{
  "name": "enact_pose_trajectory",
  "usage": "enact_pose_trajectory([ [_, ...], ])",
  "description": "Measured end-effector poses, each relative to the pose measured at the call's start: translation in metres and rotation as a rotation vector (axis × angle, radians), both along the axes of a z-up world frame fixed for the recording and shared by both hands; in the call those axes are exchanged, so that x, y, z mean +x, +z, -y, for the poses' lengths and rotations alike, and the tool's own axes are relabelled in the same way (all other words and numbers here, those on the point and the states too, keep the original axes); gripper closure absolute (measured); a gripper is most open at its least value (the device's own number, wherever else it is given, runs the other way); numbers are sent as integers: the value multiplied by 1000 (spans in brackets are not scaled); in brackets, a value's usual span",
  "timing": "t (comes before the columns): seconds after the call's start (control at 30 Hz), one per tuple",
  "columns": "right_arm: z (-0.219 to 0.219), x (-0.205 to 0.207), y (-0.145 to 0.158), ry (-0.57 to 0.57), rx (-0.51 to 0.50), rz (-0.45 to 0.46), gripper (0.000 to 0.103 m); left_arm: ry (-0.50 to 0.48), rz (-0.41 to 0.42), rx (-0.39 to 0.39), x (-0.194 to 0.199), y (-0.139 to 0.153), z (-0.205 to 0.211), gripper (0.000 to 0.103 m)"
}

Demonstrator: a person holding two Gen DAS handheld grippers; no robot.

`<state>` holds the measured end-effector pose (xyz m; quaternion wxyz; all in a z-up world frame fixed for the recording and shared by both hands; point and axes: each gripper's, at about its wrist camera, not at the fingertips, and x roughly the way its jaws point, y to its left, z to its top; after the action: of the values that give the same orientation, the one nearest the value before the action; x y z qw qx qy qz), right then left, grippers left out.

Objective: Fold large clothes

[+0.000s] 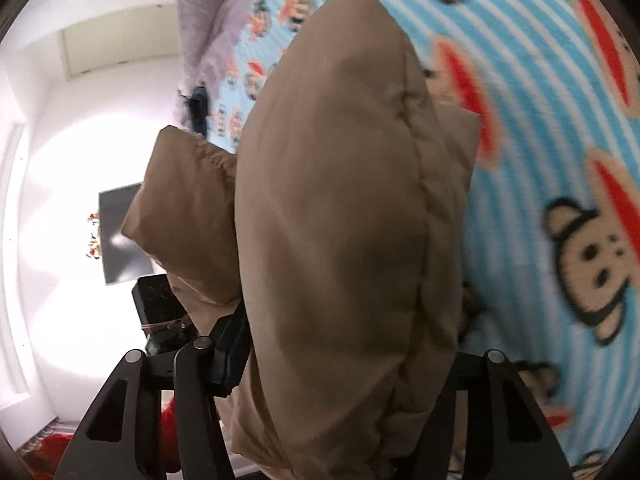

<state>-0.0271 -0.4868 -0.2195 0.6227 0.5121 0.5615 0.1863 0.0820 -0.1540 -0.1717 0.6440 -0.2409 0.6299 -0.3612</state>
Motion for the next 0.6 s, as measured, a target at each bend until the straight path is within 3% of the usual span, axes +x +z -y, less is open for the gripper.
enact_pose_trajectory([
  [0.2,-58,41,35,-10,34,107,44,6,111,12,56,46,-52,26],
  [0.33,-111,89,39,24,65,160,44,47,174,62,98,55,-93,26],
  [0.5,-166,145,22,71,67,167,44,129,164,124,154,19,-136,26],
  [0.6,-185,171,-5,87,37,123,44,183,96,140,171,-24,-151,16],
])
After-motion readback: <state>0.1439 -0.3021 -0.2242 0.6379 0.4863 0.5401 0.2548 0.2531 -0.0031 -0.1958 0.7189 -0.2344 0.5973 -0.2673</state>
